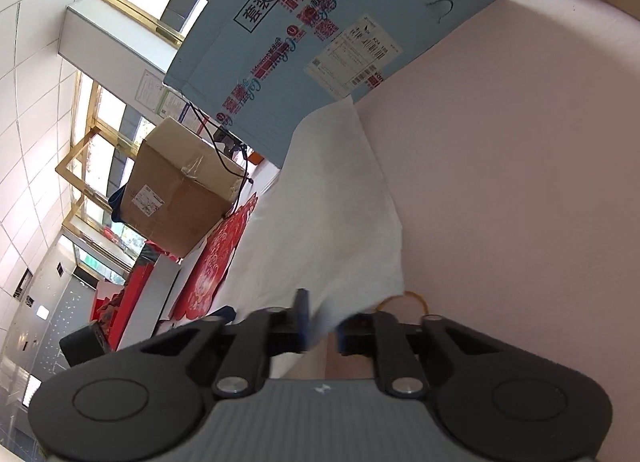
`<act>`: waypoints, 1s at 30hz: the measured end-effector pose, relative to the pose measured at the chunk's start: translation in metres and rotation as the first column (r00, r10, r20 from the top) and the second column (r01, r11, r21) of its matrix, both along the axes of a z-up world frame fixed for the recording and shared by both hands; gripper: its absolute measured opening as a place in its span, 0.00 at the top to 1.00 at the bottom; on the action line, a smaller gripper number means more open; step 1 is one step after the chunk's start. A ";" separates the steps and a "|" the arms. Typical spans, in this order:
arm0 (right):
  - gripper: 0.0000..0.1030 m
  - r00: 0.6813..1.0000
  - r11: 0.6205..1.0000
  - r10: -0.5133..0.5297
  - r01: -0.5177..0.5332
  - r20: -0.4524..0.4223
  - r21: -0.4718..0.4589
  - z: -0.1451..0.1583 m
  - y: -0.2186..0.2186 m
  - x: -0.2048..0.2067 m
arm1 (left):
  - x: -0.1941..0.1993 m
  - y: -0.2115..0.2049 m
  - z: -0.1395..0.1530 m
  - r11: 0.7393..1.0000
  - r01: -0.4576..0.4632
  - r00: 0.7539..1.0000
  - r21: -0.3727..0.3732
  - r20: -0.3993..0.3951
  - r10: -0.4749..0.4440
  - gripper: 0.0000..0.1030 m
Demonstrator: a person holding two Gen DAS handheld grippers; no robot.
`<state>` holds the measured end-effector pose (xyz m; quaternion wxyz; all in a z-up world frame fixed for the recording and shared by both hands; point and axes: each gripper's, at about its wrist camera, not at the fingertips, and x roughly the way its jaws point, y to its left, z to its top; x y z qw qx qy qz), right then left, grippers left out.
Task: Fold shopping bag
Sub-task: 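Spread the bag open across the table with the right tool, then release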
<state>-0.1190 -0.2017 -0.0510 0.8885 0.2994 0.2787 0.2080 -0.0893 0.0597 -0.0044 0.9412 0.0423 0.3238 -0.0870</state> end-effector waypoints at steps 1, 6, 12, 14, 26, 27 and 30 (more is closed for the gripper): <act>0.99 0.999 0.999 -0.030 0.030 0.025 -0.012 0.002 -0.004 -0.002 | 0.000 0.001 0.000 1.000 0.001 1.000 0.001 -0.002 -0.001 0.03; 0.99 0.948 0.951 -0.238 0.271 0.212 -0.146 0.021 -0.036 -0.028 | 0.002 0.004 0.000 1.000 -0.001 1.000 0.004 -0.008 0.001 0.01; 0.99 0.860 0.819 -0.402 0.491 0.315 -0.297 0.016 -0.068 -0.063 | 0.003 0.003 0.000 1.000 -0.005 1.000 0.011 -0.009 0.005 0.01; 0.99 0.864 0.806 -0.416 0.495 0.285 -0.324 0.008 -0.075 -0.062 | 0.003 0.002 0.001 1.000 -0.007 1.000 0.019 -0.008 0.007 0.00; 0.79 0.904 0.866 -0.411 0.428 0.118 -0.261 -0.006 -0.086 -0.049 | -0.042 -0.064 0.012 0.965 0.099 0.979 0.244 0.147 -0.138 0.00; 0.79 0.903 0.862 -0.413 0.430 0.122 -0.269 -0.005 -0.086 -0.050 | -0.045 -0.065 0.010 0.960 0.108 0.979 0.258 0.141 -0.148 0.00; 0.82 0.901 0.845 -0.415 0.434 0.131 -0.311 -0.003 -0.080 -0.047 | -0.051 -0.064 0.010 0.954 0.104 0.979 0.283 0.138 -0.148 0.00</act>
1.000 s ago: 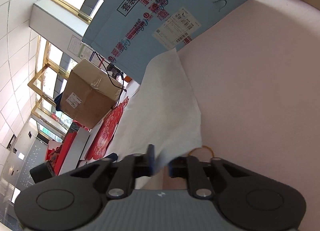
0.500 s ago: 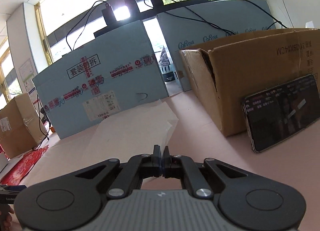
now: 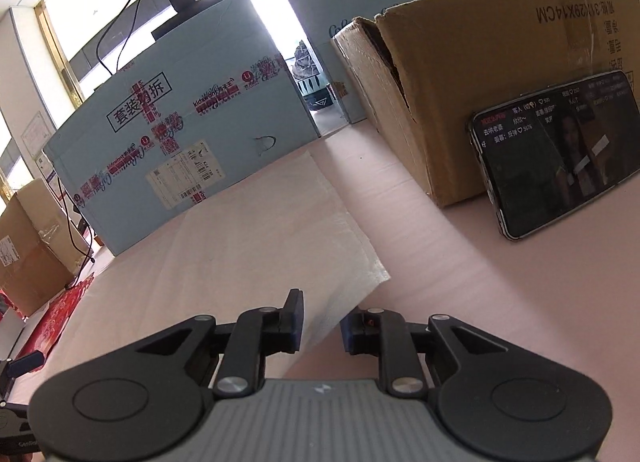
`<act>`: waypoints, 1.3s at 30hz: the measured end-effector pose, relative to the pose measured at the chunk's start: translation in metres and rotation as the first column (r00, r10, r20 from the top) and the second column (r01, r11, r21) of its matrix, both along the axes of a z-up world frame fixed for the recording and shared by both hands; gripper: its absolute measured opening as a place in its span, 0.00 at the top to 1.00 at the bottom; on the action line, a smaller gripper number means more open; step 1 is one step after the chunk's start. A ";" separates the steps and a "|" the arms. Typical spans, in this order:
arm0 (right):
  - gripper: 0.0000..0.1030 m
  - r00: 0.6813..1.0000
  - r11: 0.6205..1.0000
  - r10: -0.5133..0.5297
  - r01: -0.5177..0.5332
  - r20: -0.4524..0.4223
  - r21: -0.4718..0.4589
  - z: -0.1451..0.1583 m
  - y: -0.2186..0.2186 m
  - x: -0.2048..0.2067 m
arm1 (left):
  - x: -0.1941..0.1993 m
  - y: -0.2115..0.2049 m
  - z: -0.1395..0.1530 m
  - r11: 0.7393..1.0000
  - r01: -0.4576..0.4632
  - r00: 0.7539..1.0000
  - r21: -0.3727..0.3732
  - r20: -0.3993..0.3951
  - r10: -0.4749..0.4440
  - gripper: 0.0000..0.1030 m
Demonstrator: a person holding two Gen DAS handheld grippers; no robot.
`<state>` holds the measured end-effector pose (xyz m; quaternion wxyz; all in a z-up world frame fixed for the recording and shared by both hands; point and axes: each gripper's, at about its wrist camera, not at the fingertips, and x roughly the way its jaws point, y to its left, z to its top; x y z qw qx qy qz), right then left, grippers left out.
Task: Fold shopping bag
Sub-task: 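Spread the bag open across the table with the right tool, then release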
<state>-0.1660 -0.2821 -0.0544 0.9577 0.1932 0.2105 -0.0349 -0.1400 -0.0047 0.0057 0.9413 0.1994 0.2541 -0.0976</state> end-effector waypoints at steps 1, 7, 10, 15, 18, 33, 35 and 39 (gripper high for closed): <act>0.84 1.000 1.000 0.001 -0.001 0.001 -0.002 0.000 0.000 0.000 | -0.002 0.003 0.002 1.000 -0.013 1.000 -0.003 0.007 0.013 0.00; 0.96 0.996 0.999 0.049 -0.050 0.077 0.012 0.011 0.006 0.003 | -0.006 0.043 0.002 0.984 -0.178 0.984 -0.034 0.018 0.178 0.00; 0.96 0.986 0.993 0.106 -0.111 0.129 0.035 0.021 0.013 0.007 | -0.001 0.066 -0.005 0.967 -0.219 0.976 -0.128 -0.042 0.215 0.00; 0.96 0.954 0.959 0.245 -0.265 0.172 0.098 0.036 0.039 0.025 | 0.004 0.089 -0.006 0.922 -0.286 0.958 -0.262 -0.115 0.264 0.00; 0.96 0.923 0.929 0.335 -0.357 0.187 0.096 0.045 0.063 0.035 | 0.001 0.106 -0.007 0.872 -0.326 0.945 -0.366 -0.135 0.297 0.00; 0.96 0.638 0.639 0.769 -0.765 0.040 -0.073 0.059 0.218 0.081 | -0.035 0.185 -0.017 0.466 -0.292 0.898 -0.836 -0.072 0.434 0.00; 0.96 0.606 0.604 0.796 -0.794 -0.001 -0.067 0.050 0.233 0.085 | -0.035 0.185 -0.017 0.465 -0.287 0.900 -0.838 -0.070 0.429 0.00; 0.96 0.574 0.572 0.818 -0.819 -0.036 -0.041 0.038 0.250 0.090 | -0.038 0.186 -0.018 0.458 -0.273 0.904 -0.846 -0.062 0.423 0.00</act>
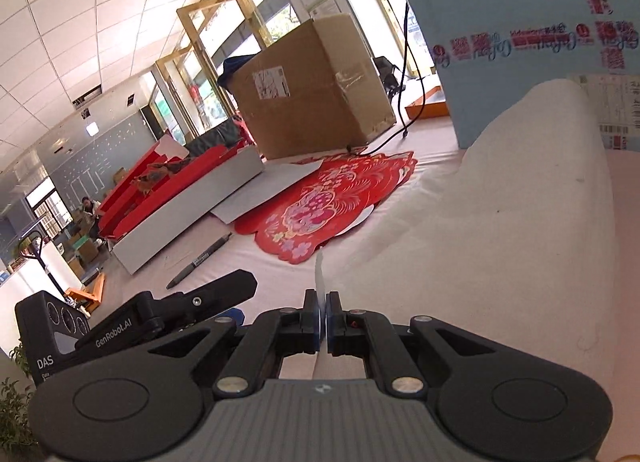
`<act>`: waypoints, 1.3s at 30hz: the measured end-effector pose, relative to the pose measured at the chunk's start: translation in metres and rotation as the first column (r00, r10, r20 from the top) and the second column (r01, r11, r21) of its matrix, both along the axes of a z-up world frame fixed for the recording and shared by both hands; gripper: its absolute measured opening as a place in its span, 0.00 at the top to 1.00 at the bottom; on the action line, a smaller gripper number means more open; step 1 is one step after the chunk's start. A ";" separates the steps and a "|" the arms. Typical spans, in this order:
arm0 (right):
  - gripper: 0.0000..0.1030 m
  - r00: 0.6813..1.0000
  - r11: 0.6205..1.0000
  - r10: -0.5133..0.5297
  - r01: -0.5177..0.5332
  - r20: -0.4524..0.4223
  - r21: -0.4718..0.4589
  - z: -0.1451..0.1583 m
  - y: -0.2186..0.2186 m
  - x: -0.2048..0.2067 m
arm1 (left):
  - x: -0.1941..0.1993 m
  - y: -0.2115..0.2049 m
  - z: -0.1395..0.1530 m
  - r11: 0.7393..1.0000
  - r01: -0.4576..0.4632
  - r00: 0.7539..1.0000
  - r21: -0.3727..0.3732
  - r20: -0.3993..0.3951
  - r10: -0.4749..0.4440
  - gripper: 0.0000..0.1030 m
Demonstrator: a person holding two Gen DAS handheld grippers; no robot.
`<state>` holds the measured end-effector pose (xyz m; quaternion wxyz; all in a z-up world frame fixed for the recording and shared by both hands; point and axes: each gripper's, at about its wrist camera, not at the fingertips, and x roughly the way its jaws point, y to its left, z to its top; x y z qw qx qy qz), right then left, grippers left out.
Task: Fold shopping bag
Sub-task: 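Spread the bag open across the table with the right tool, then release, then grasp the white bag's edge with the right tool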
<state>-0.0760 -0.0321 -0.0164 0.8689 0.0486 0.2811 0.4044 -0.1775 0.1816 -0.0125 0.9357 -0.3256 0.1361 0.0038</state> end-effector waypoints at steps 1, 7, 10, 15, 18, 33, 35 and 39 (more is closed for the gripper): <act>0.96 1.000 1.000 0.006 -0.006 -0.001 0.001 -0.002 0.003 0.000 | 0.000 0.000 0.000 1.000 0.002 1.000 -0.003 0.002 -0.002 0.00; 0.96 0.999 0.995 0.047 -0.045 -0.021 0.093 -0.003 0.005 -0.002 | -0.002 0.003 -0.002 1.000 0.012 1.000 -0.024 0.024 -0.012 0.00; 0.97 0.997 0.986 0.073 -0.077 0.032 0.148 0.001 0.002 -0.009 | -0.004 0.007 -0.004 0.999 0.014 0.999 -0.051 0.050 -0.011 0.00; 0.97 0.995 0.966 0.087 -0.073 -0.046 0.249 -0.001 -0.007 0.003 | -0.006 0.010 -0.005 0.997 0.012 0.997 -0.074 0.072 -0.006 0.00; 0.98 0.991 0.957 0.123 -0.102 -0.062 0.273 -0.005 -0.006 0.003 | -0.009 0.014 -0.006 0.994 0.010 0.995 -0.107 0.102 0.001 0.00; 0.33 0.989 0.996 0.082 -0.078 -0.122 0.039 -0.027 0.021 0.000 | -0.011 0.016 -0.007 0.992 0.003 0.994 -0.129 0.111 0.012 0.00; 0.31 0.992 0.997 0.071 -0.068 -0.105 0.036 -0.018 0.011 -0.003 | -0.011 0.016 -0.007 0.992 0.002 0.994 -0.128 0.109 0.012 0.00; 0.29 0.997 0.997 0.011 -0.006 -0.073 0.073 0.001 -0.027 0.003 | -0.008 0.014 -0.005 0.994 0.004 0.996 -0.105 0.087 0.006 0.00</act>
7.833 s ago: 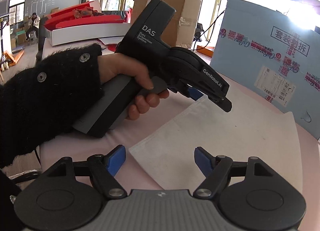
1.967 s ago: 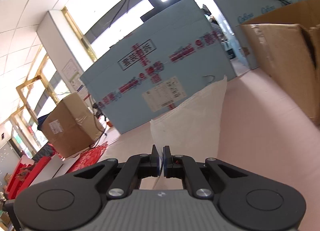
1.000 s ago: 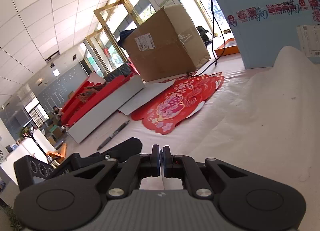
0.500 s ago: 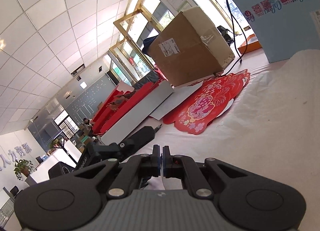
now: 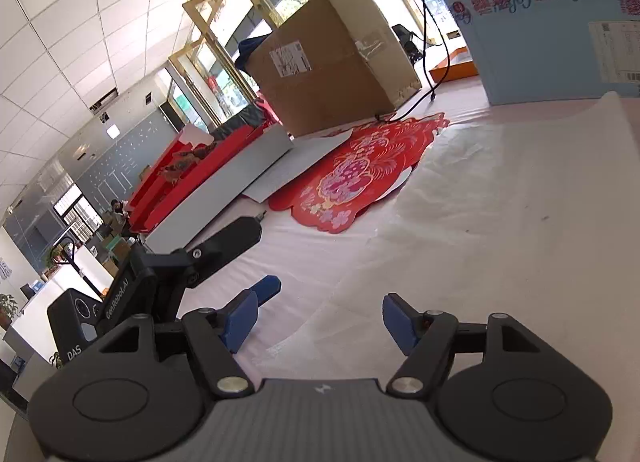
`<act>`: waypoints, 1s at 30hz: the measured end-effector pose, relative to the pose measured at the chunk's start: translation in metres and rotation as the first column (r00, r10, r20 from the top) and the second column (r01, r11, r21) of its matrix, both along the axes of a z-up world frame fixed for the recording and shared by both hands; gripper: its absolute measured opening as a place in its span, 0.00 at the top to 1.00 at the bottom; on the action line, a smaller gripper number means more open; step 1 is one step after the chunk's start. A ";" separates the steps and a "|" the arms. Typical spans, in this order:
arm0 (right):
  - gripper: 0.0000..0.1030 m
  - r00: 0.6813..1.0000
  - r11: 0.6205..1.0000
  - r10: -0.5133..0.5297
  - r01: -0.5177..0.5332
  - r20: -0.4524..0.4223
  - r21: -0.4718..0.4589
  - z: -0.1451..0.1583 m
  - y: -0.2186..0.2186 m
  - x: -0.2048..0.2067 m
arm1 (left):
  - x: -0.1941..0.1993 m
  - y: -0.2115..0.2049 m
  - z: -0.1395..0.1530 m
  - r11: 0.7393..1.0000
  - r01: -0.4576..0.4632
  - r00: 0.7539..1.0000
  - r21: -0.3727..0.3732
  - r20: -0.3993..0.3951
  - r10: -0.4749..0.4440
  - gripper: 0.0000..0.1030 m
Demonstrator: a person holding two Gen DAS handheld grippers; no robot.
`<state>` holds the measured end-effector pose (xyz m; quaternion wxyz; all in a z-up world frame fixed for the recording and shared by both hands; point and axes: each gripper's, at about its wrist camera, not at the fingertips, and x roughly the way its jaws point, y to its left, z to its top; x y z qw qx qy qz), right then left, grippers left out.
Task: Fold shopping bag
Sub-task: 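Grasp the white bag's edge with the right tool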
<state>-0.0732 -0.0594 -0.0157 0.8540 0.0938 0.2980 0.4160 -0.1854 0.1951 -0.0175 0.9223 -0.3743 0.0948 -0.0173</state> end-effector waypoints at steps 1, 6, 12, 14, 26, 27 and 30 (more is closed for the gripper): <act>0.29 0.999 0.999 -0.052 0.052 0.014 0.004 0.004 -0.012 0.005 | 0.001 -0.001 0.000 1.000 0.002 1.000 0.010 -0.009 -0.002 0.00; 0.29 0.955 0.957 -0.289 0.289 0.069 -0.001 0.020 -0.062 0.040 | 0.003 -0.008 0.004 0.998 0.000 0.998 0.063 -0.055 0.003 0.00; 0.31 0.914 0.912 -0.406 0.405 0.003 -0.059 0.016 -0.098 0.109 | -0.027 -0.028 0.017 0.975 -0.022 0.988 0.221 -0.143 0.054 0.00; 0.32 0.909 0.907 -0.416 0.414 -0.006 -0.082 0.008 -0.098 0.132 | -0.040 -0.035 0.018 0.964 -0.015 0.982 0.267 -0.178 0.065 0.01; 0.92 0.926 0.923 -0.372 0.362 -0.064 -0.126 -0.004 -0.071 0.187 | -0.031 -0.083 0.017 0.905 0.110 0.961 0.410 -0.278 0.010 0.50; 0.92 0.924 0.924 -0.375 0.364 -0.080 -0.119 -0.006 -0.073 0.187 | -0.024 -0.083 0.018 0.897 0.117 0.958 0.426 -0.287 0.011 0.52; 0.96 0.910 0.915 -0.401 0.393 -0.101 -0.090 -0.007 -0.088 0.182 | -0.005 -0.082 0.022 0.869 0.142 0.950 0.474 -0.312 0.016 0.60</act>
